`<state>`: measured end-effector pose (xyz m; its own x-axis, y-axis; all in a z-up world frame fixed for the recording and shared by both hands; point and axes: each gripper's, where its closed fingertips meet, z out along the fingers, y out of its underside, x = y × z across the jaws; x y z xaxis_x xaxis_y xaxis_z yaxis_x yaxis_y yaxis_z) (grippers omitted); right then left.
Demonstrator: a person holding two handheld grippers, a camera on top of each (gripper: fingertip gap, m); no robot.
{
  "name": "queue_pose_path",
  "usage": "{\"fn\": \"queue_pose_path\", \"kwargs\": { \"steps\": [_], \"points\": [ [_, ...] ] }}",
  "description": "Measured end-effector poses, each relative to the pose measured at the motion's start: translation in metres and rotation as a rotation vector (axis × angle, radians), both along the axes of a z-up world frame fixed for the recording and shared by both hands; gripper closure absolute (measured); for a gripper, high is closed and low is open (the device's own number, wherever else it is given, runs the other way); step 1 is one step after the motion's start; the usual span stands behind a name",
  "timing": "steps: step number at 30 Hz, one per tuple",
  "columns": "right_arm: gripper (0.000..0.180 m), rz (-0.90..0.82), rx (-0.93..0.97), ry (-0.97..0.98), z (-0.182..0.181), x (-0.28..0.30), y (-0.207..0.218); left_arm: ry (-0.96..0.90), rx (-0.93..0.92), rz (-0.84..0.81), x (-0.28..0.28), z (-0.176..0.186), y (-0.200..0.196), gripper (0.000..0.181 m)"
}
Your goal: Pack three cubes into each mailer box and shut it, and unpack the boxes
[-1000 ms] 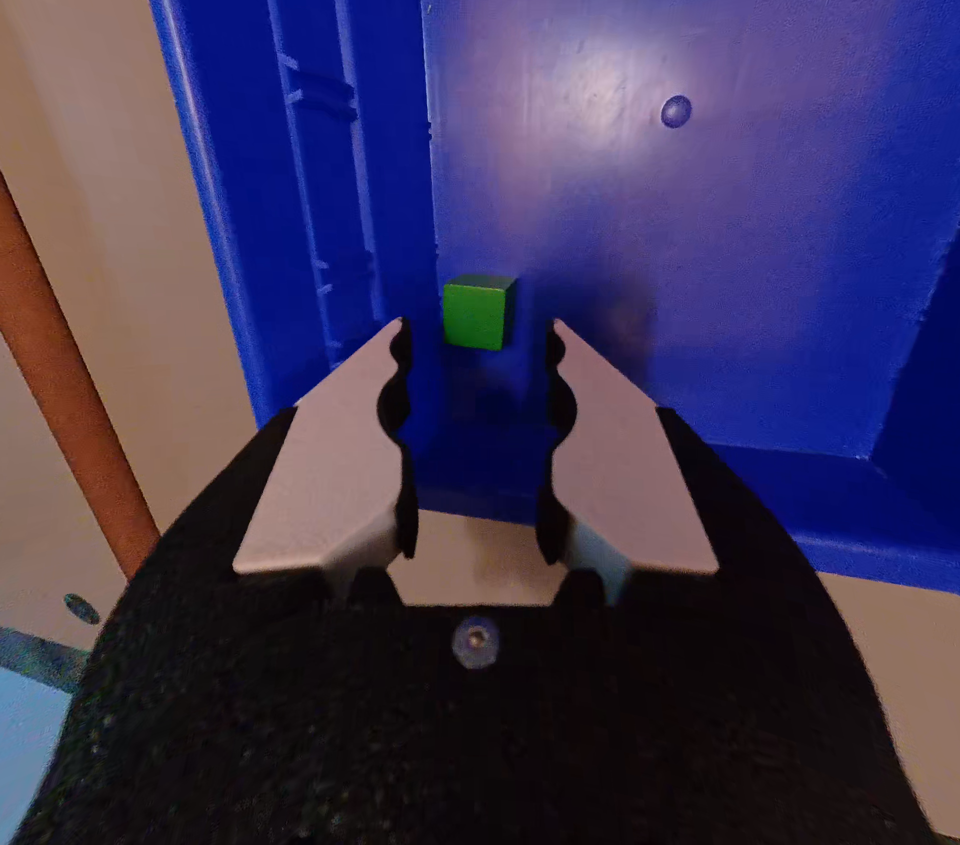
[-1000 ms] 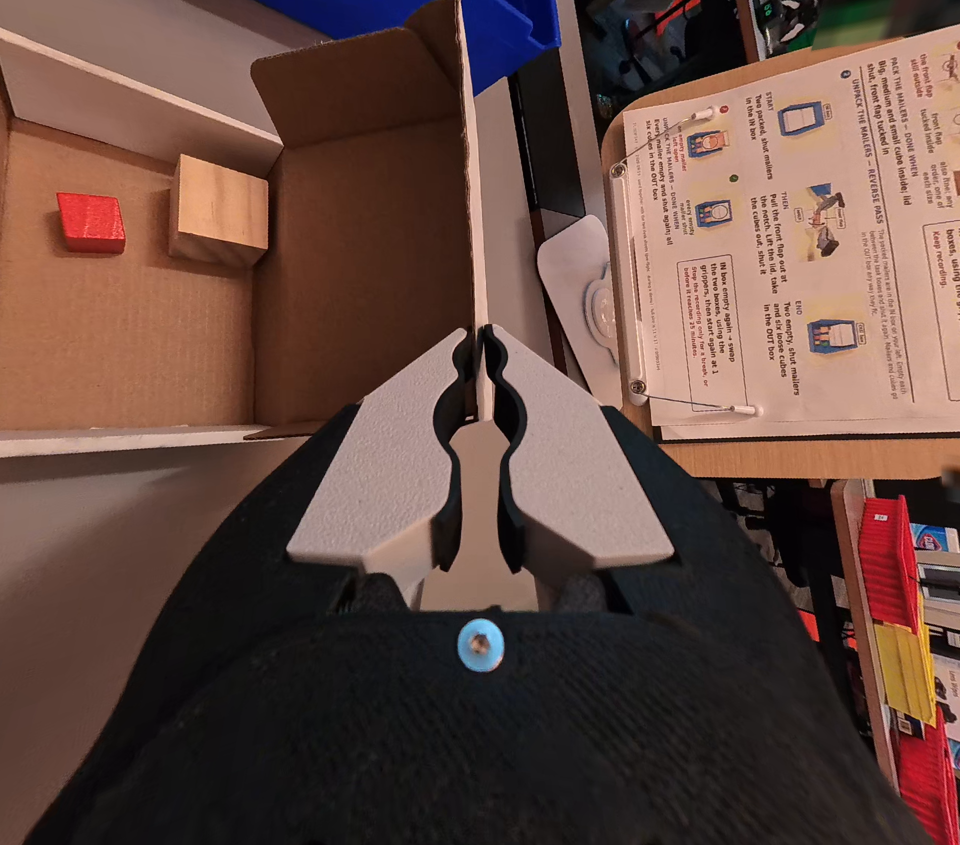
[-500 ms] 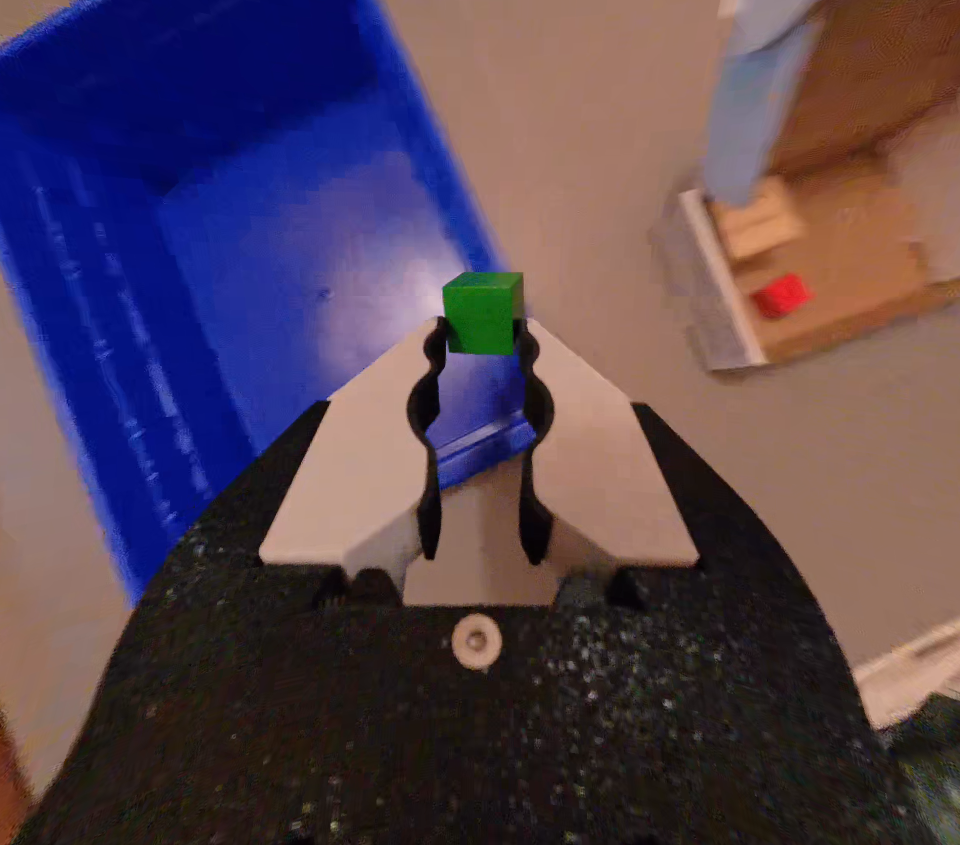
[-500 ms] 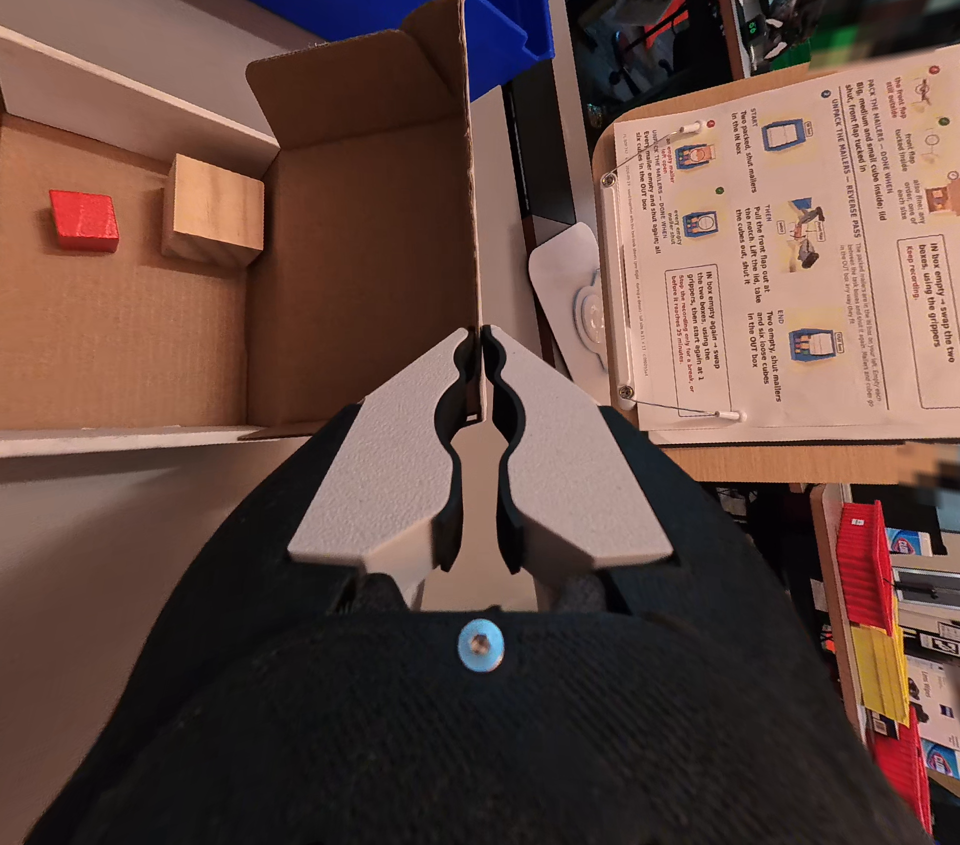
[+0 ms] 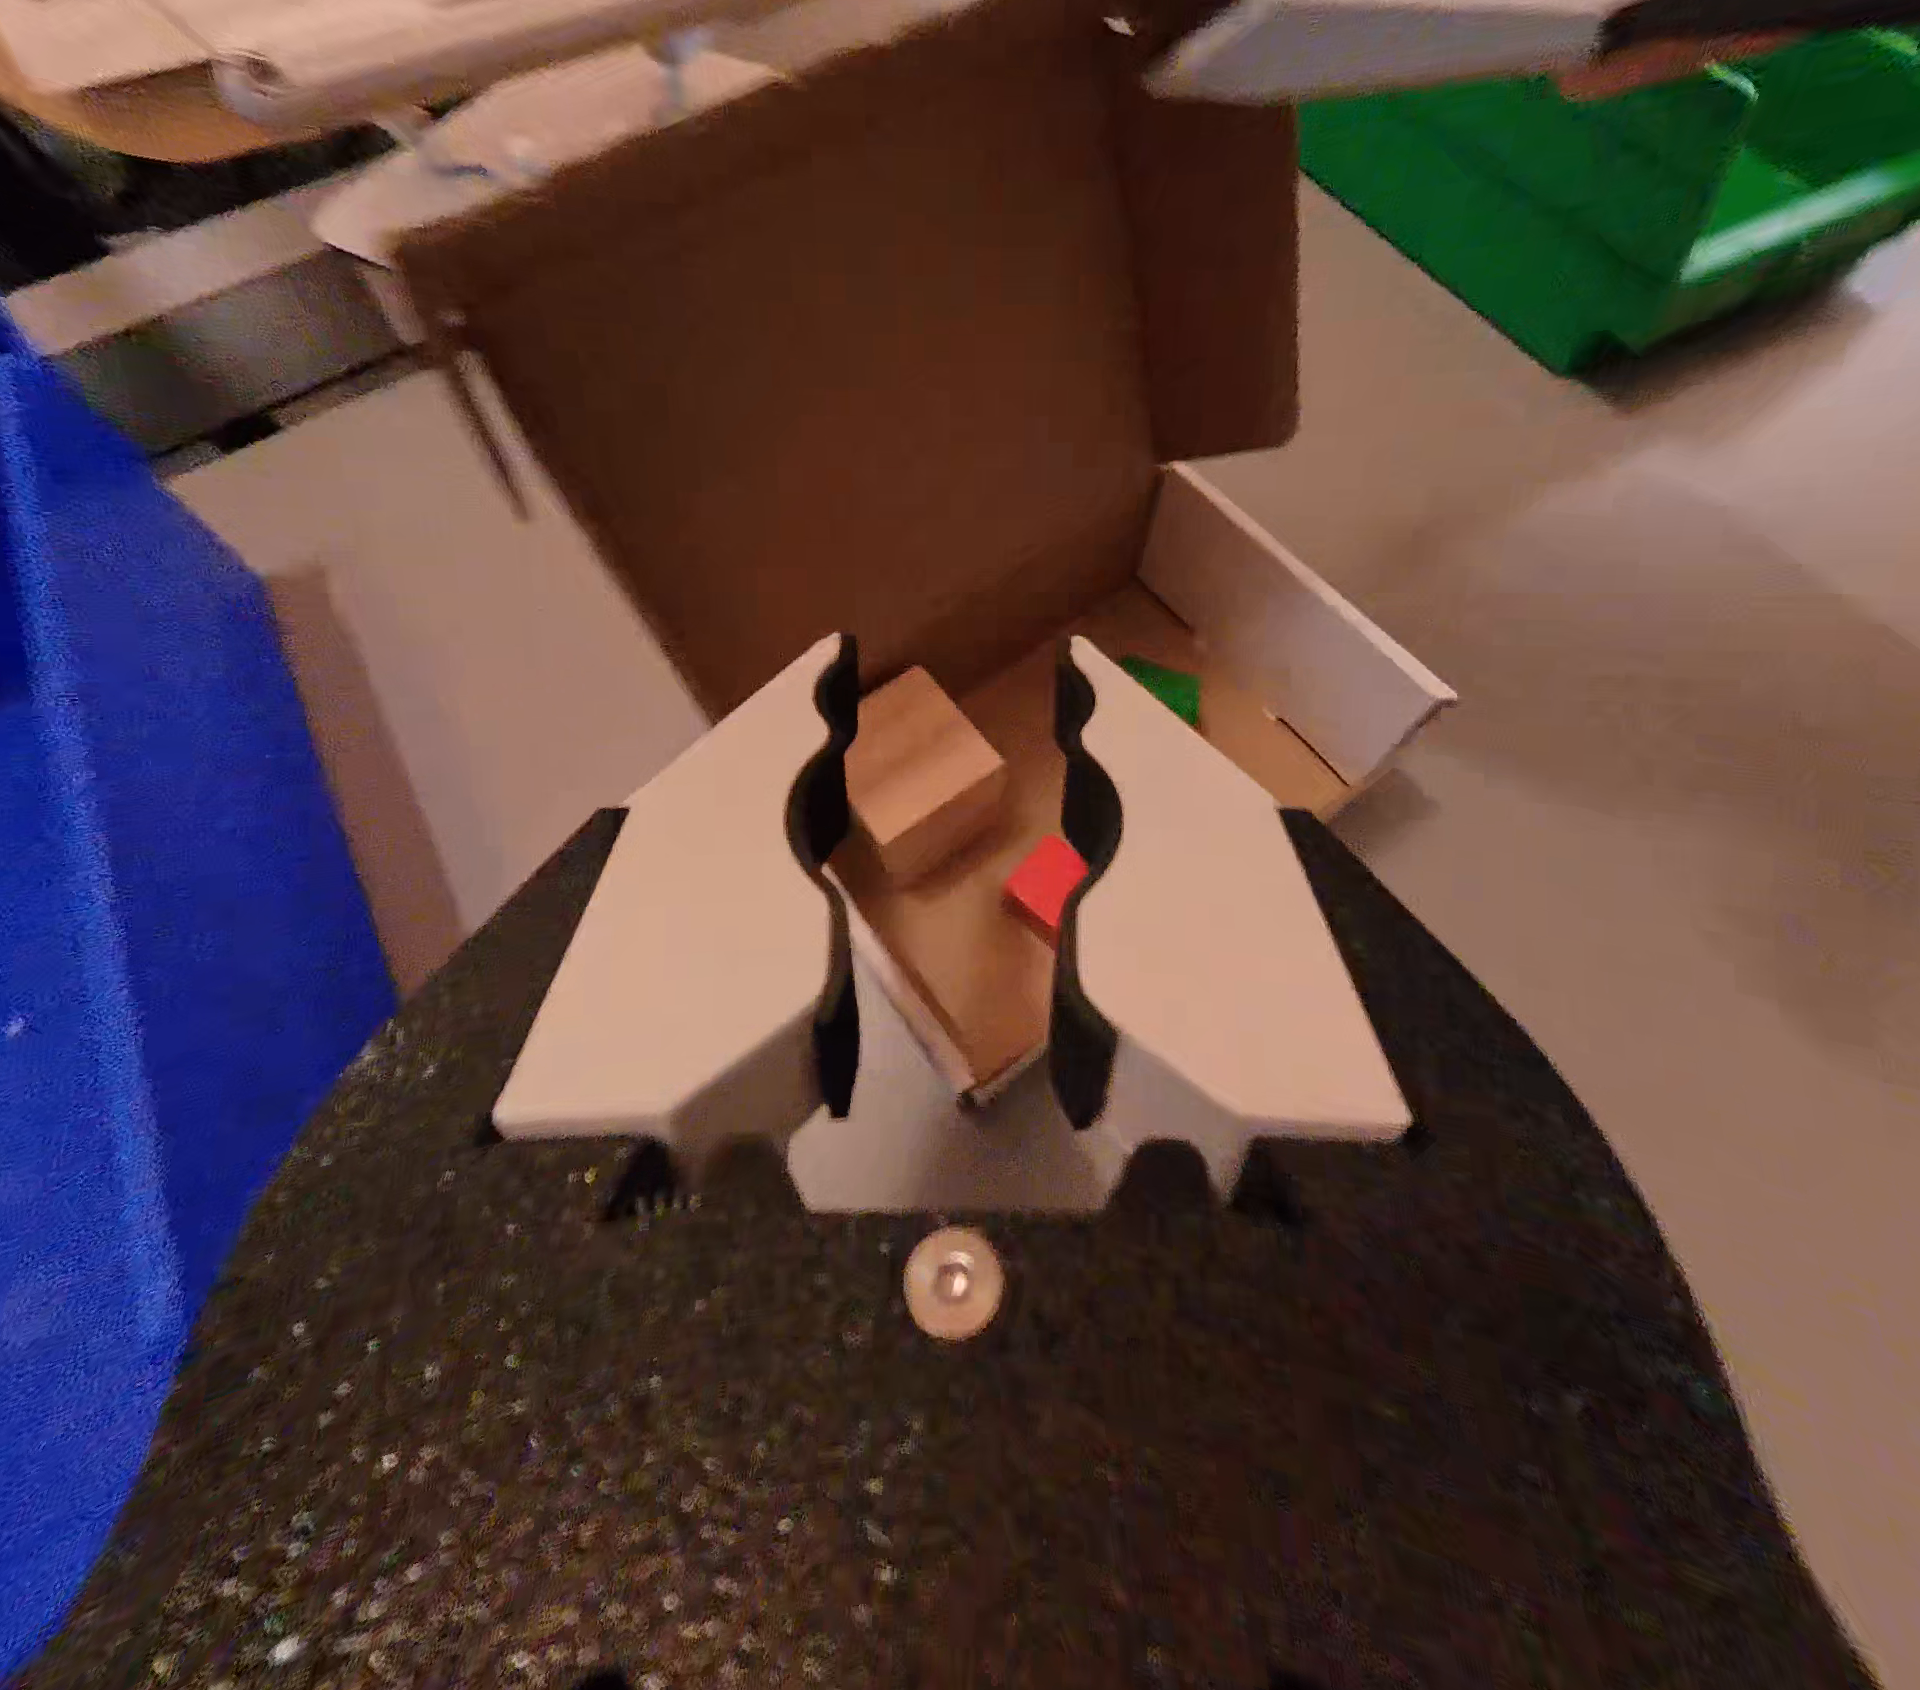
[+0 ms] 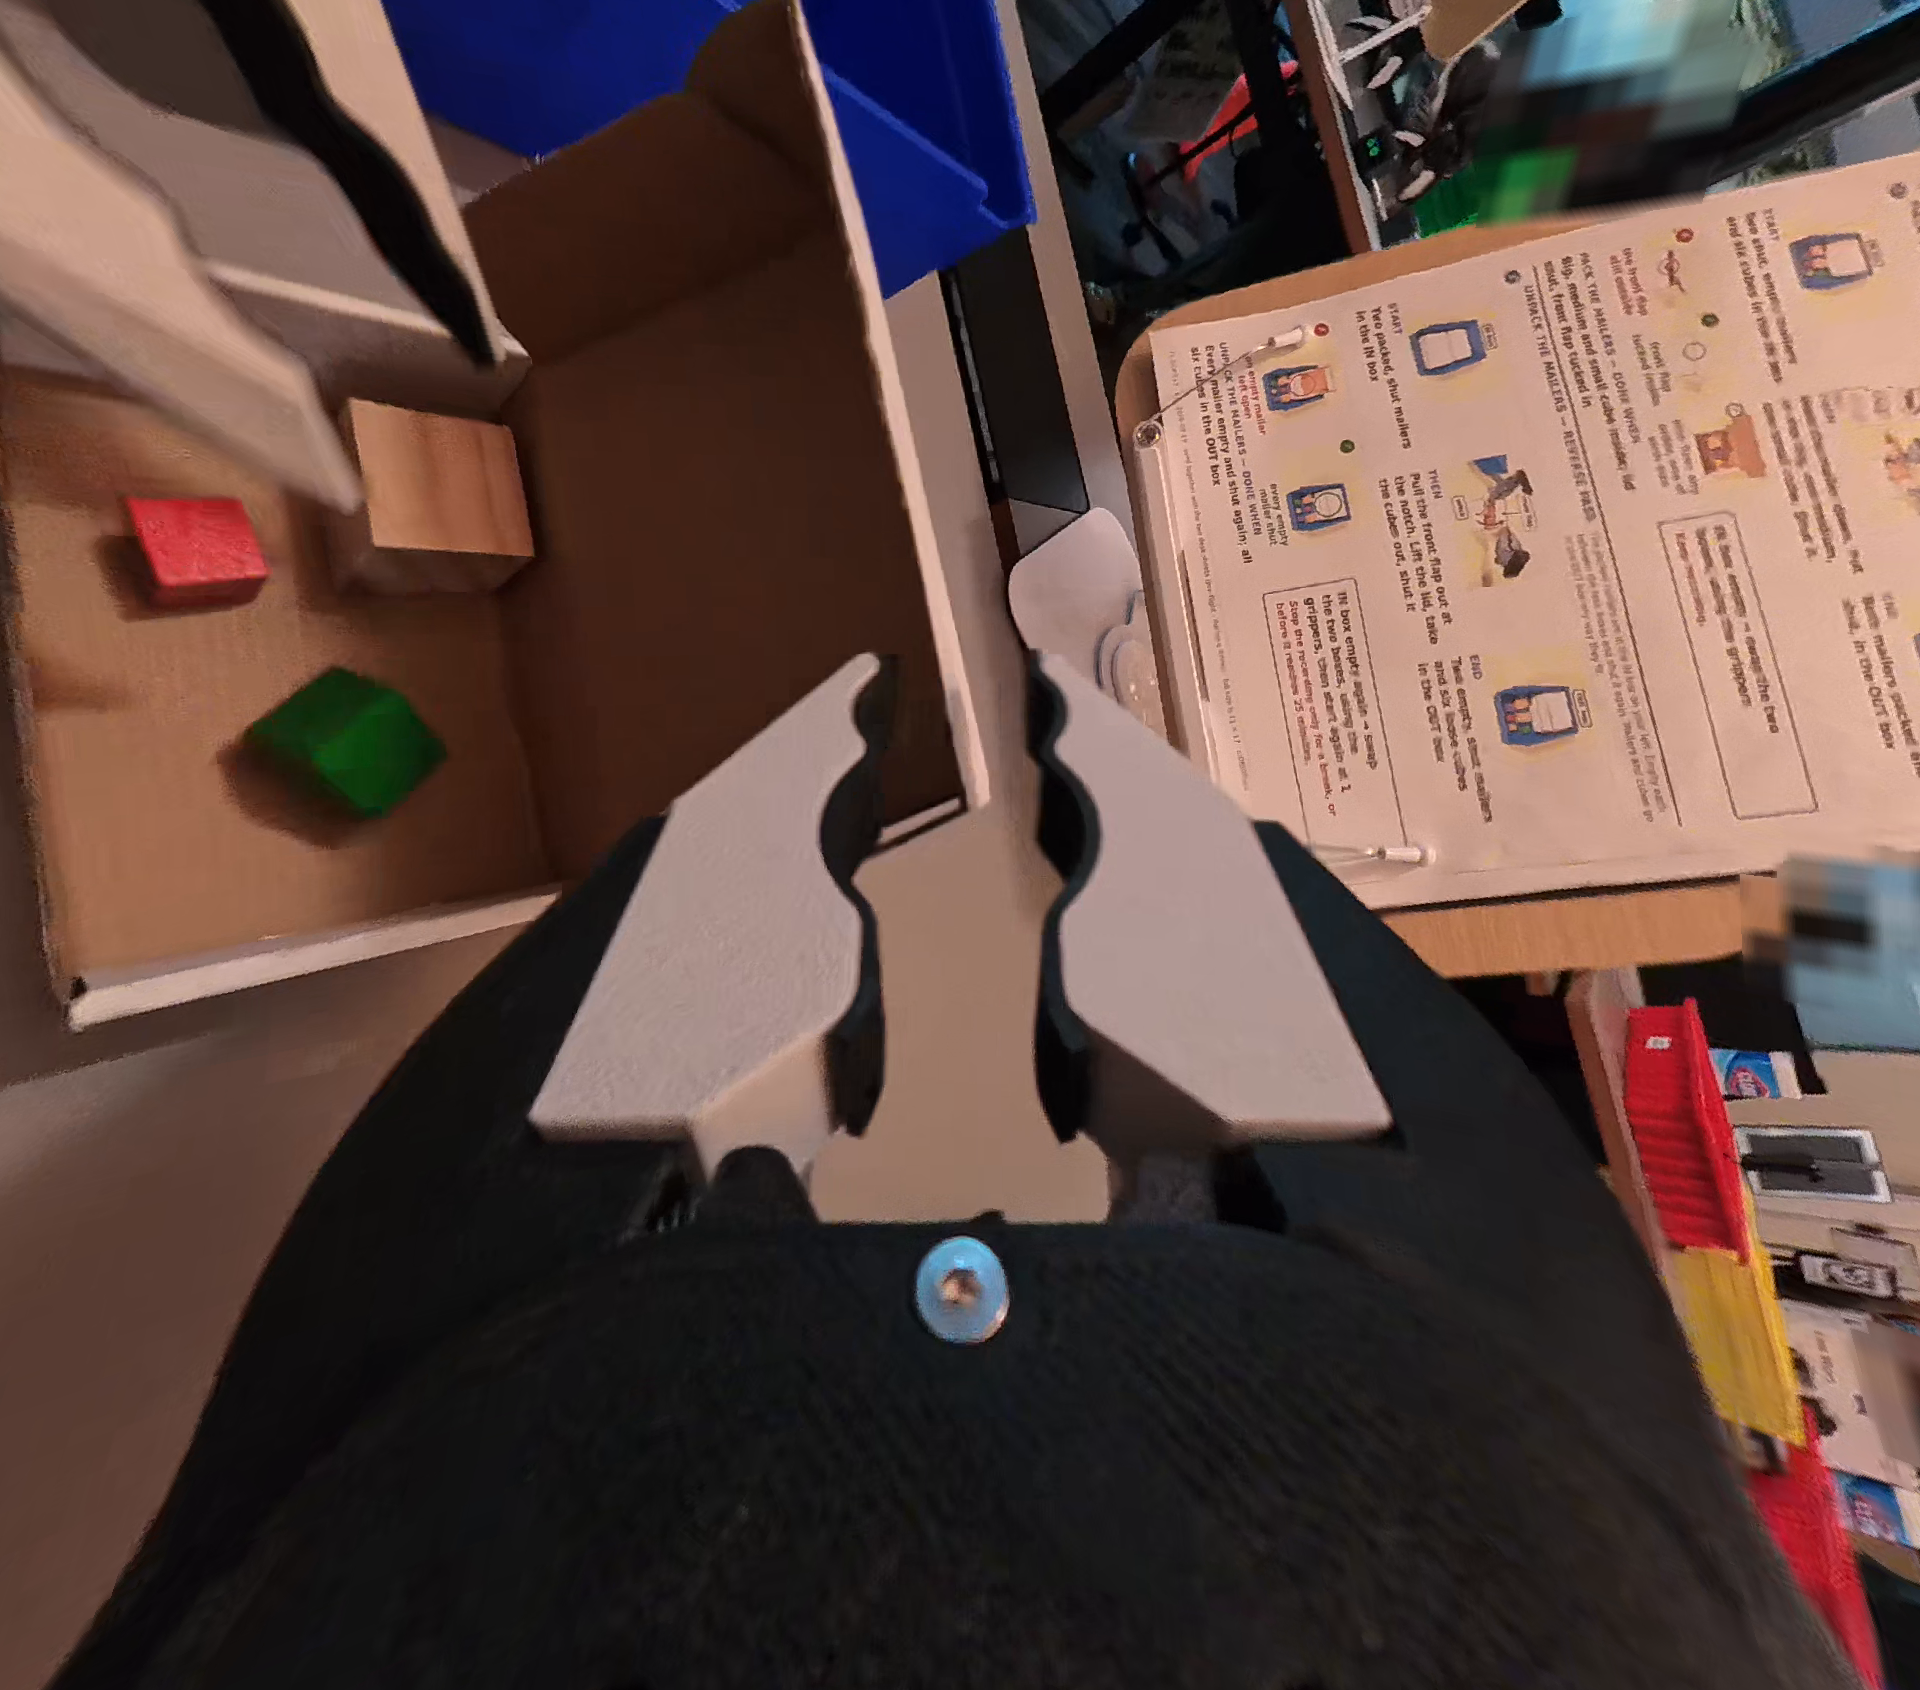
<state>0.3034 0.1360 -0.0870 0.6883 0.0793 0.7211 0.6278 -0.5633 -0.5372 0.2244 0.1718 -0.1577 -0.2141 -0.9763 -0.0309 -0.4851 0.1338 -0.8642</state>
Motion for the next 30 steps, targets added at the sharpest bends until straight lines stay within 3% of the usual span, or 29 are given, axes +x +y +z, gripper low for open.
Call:
{"fn": "queue_pose_path", "kwargs": {
  "steps": [4, 7, 11, 13, 15, 16, 19, 30],
  "points": [
    [0.111, -0.172, 0.071, 0.191, 0.012, -0.002, -0.031, -0.134, -0.006, 0.221, -0.006, 0.029, 0.053, 0.152],
    [0.127, -0.325, 0.166, 0.401, 0.006, -0.011, -0.051, -0.15, 0.012, 0.251, -0.004, 0.033, 0.062, 0.155],
    [0.153, -0.35, 0.295, 0.653, -0.021, -0.023, -0.042, -0.144, 0.074, 0.269, 0.009, 0.032, 0.063, 0.164],
    [0.149, -0.372, 0.354, 0.718, -0.03, -0.019, -0.032, -0.145, 0.105, 0.276, 0.015, 0.03, 0.064, 0.172],
    [0.149, -0.449, 0.403, 0.686, -0.035, -0.006, -0.03, -0.158, 0.139, 0.288, 0.02, 0.029, 0.066, 0.179],
    [0.16, -0.49, 0.421, 0.644, -0.036, 0.002, -0.03, -0.166, 0.154, 0.305, 0.022, 0.029, 0.068, 0.179],
    [0.171, -0.524, 0.453, 0.63, -0.041, 0.009, -0.024, -0.185, 0.141, 0.313, 0.025, 0.028, 0.066, 0.179],
    [0.178, -0.559, 0.652, 0.521, -0.05, -0.023, -0.047, -0.316, 0.1, 0.348, -0.021, 0.014, 0.039, 0.178]
  ]
}}
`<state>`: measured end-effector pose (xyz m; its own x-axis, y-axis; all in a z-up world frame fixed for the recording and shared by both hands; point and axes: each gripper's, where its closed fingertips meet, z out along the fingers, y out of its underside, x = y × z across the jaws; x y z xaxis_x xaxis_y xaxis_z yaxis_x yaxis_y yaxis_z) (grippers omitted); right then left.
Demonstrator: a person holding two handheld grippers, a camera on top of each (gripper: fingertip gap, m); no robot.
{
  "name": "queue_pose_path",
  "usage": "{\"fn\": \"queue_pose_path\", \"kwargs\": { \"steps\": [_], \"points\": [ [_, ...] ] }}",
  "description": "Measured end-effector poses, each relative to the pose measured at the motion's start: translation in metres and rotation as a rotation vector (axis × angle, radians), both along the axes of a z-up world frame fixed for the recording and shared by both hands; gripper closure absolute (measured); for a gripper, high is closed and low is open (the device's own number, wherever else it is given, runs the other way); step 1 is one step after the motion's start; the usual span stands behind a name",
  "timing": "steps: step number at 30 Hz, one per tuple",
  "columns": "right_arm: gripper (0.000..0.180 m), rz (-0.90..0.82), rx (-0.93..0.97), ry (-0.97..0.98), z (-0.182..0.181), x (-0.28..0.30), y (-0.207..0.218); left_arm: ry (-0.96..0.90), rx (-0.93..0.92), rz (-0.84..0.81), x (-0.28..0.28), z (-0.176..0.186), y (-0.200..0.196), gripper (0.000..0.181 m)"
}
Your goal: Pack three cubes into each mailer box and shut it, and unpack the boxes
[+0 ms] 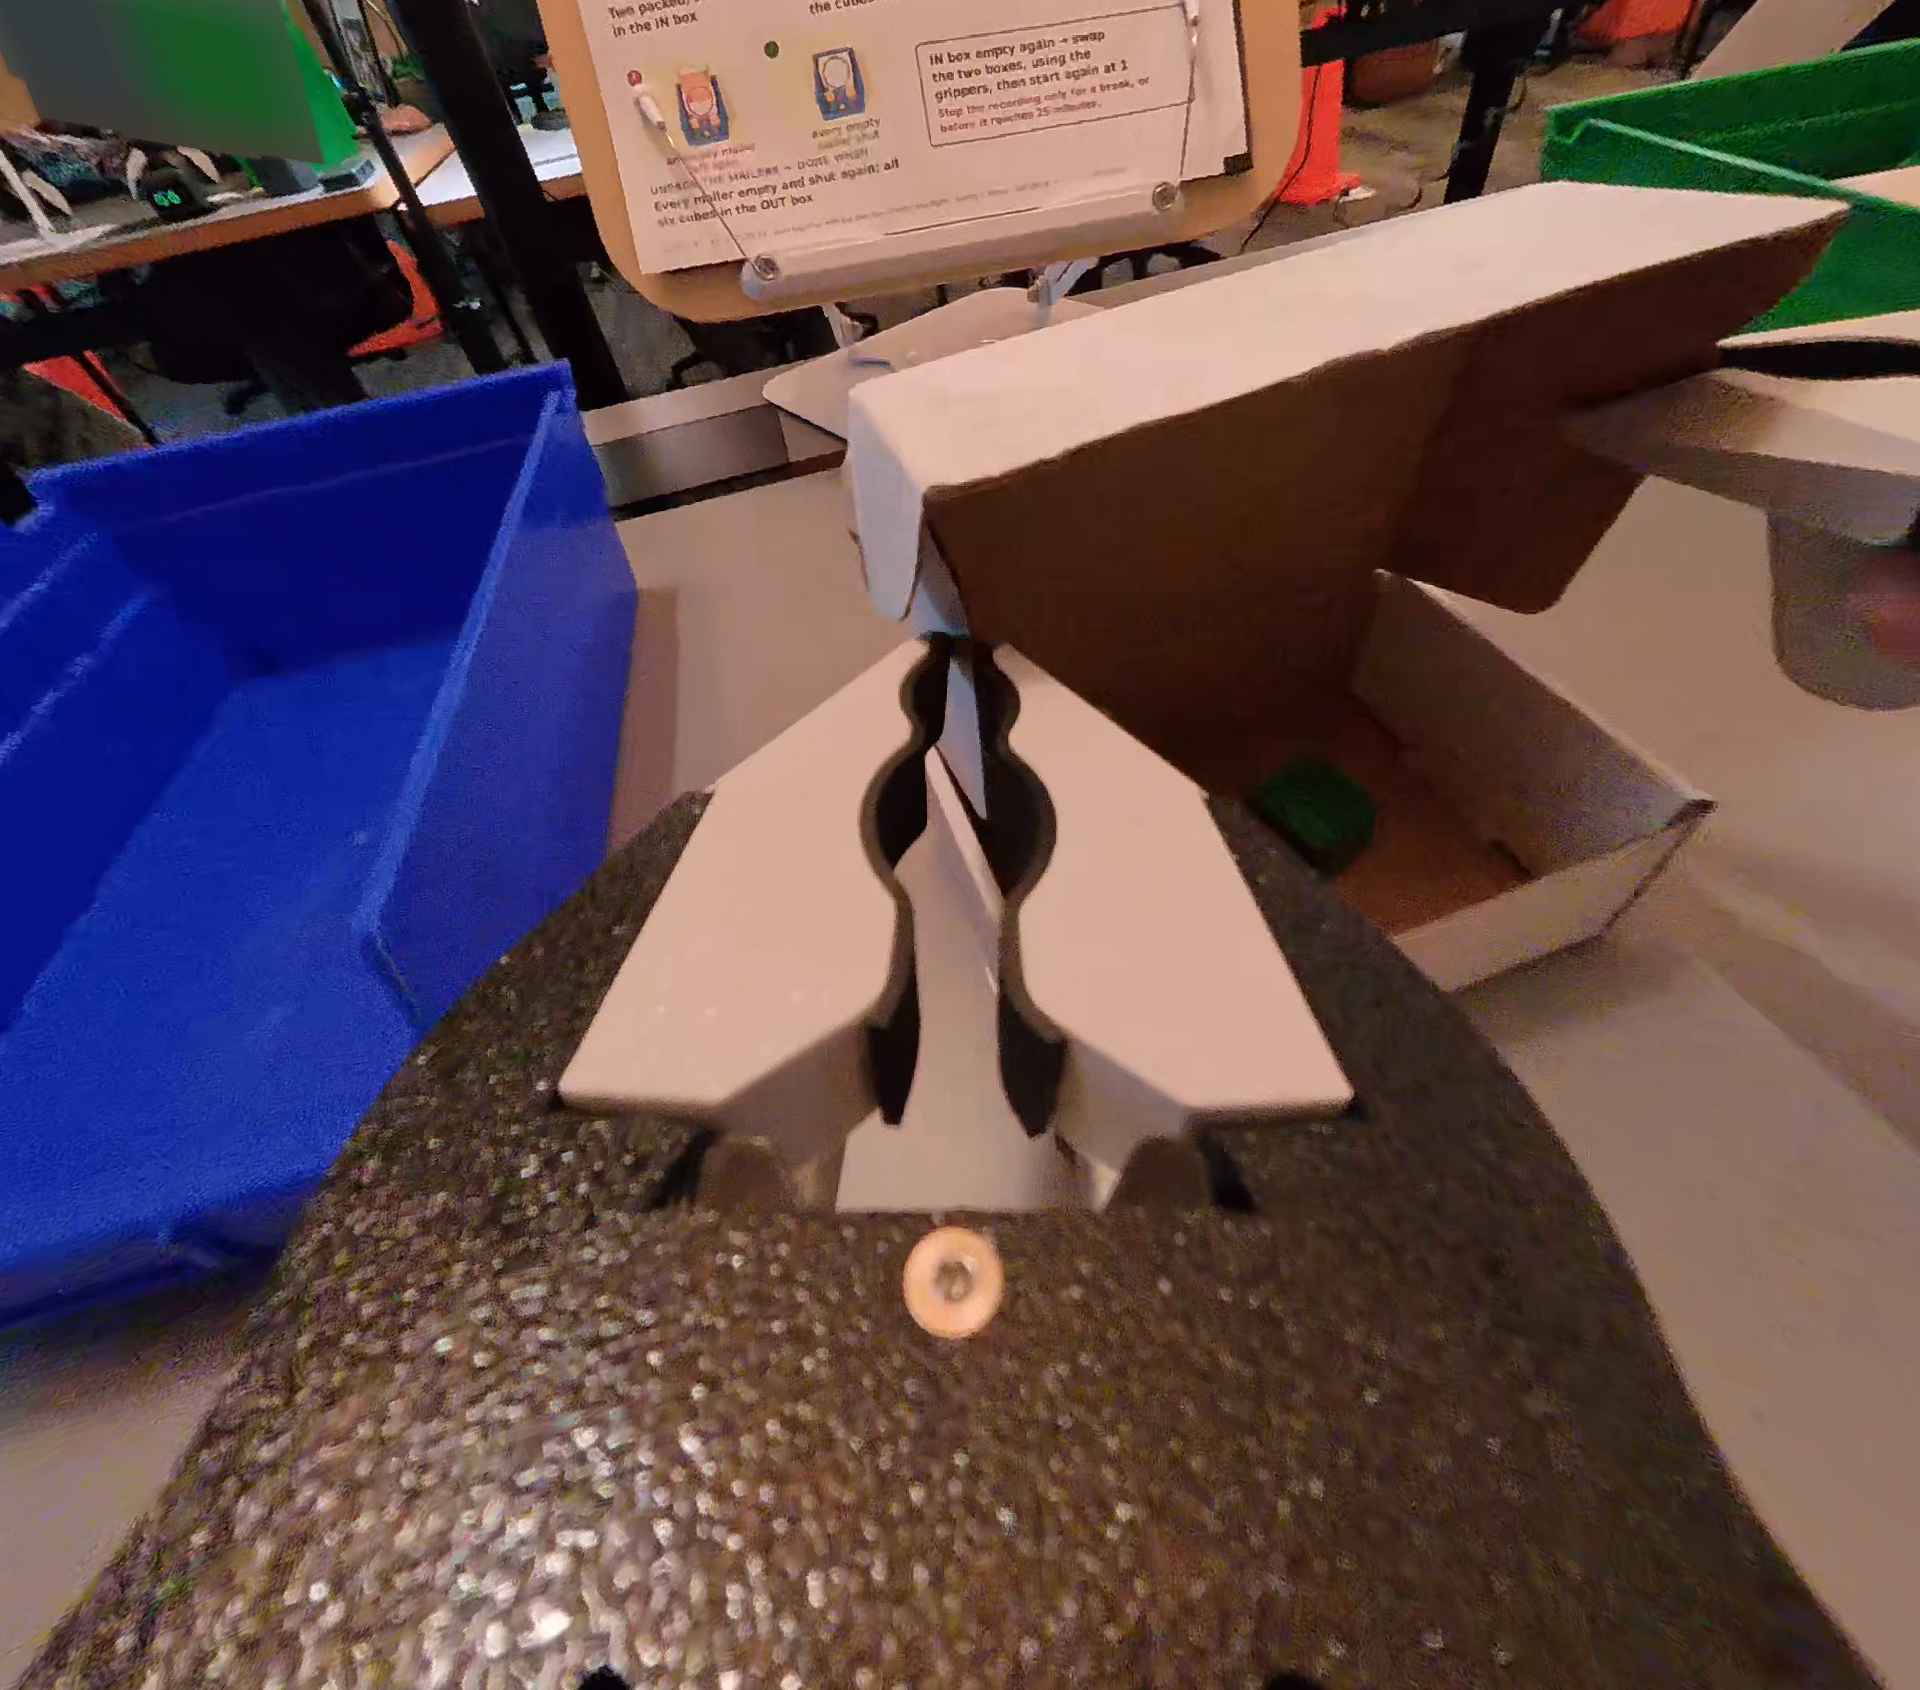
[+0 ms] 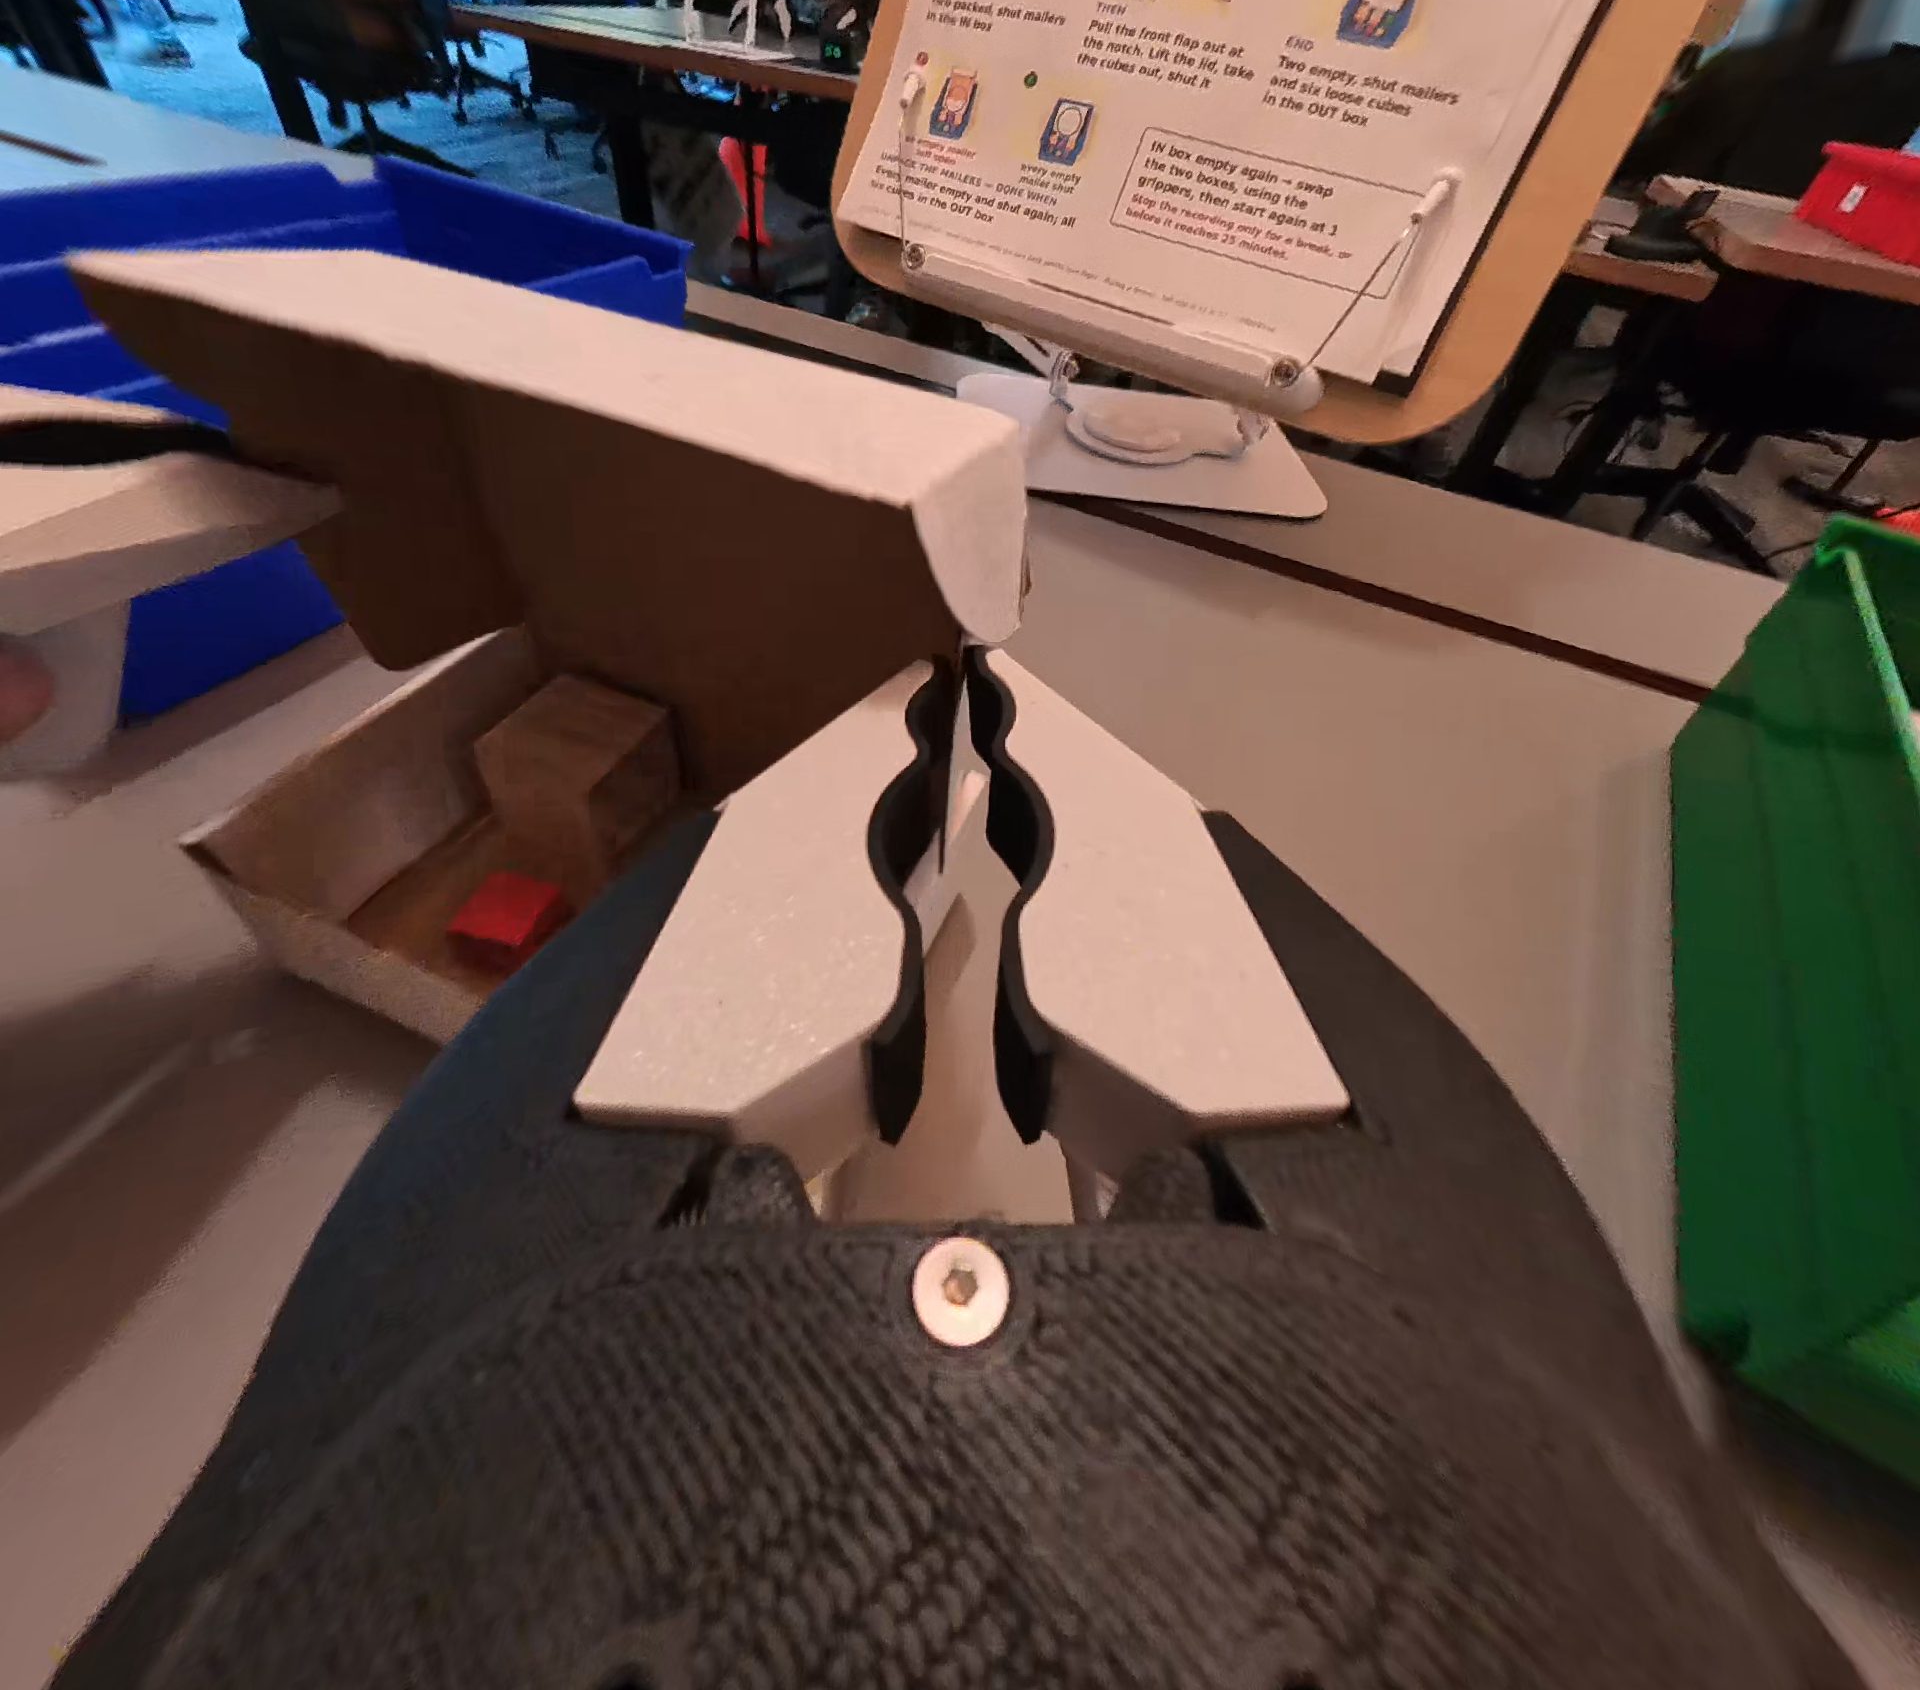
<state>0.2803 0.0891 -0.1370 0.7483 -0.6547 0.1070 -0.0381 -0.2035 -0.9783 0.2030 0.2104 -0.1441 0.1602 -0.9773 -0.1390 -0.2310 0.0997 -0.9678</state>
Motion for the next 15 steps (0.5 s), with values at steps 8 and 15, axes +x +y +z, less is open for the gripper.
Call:
{"fn": "queue_pose_path", "kwargs": {
  "steps": [8, 15],
  "points": [
    [0.177, -0.022, 0.079, -0.003, -0.01, -0.028, -0.009, -0.017, -0.049, 0.009, -0.024, -0.018, -0.018, 0.178],
    [0.172, -0.011, 0.314, 0.154, -0.004, -0.033, -0.006, -0.031, -0.133, 0.018, -0.025, -0.013, -0.017, 0.177]
  ]
}}
